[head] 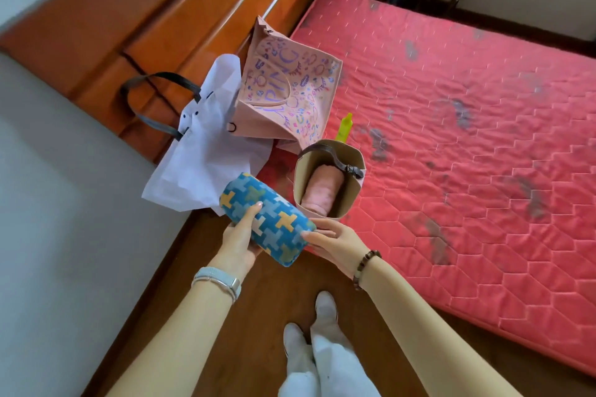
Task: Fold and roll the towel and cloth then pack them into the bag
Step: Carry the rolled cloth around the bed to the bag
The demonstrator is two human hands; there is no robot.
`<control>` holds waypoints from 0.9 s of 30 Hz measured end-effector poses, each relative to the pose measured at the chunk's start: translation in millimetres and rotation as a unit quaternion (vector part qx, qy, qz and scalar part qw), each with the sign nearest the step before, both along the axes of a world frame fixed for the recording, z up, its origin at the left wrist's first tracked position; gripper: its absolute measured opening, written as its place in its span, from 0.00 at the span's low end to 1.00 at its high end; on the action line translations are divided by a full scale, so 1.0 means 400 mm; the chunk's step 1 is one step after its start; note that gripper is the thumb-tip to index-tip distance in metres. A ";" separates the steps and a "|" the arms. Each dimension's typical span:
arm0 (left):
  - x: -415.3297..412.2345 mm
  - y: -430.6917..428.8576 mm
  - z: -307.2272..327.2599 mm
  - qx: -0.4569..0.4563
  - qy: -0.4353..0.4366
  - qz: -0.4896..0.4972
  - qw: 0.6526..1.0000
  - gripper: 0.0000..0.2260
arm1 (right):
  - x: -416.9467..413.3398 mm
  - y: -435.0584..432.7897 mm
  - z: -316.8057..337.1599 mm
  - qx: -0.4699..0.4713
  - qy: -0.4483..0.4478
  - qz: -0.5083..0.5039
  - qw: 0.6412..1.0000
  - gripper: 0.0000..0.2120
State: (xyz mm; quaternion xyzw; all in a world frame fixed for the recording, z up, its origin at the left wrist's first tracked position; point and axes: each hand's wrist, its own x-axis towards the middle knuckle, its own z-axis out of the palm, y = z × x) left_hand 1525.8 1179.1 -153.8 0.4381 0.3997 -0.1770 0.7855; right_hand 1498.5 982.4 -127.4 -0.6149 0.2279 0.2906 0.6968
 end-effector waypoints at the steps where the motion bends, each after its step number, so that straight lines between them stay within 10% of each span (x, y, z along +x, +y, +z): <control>1: 0.013 0.005 -0.005 0.007 -0.007 -0.004 1.000 0.26 | 0.013 -0.005 -0.005 -0.010 -0.006 0.010 1.000 0.18; 19: 0.194 -0.086 -0.124 0.120 0.030 -0.237 0.964 0.35 | 0.202 -0.010 -0.142 0.086 0.084 0.007 0.993 0.15; 27: 0.306 -0.193 -0.202 0.074 0.074 -0.325 0.940 0.18 | 0.265 -0.121 -0.220 0.063 0.167 -0.031 0.984 0.09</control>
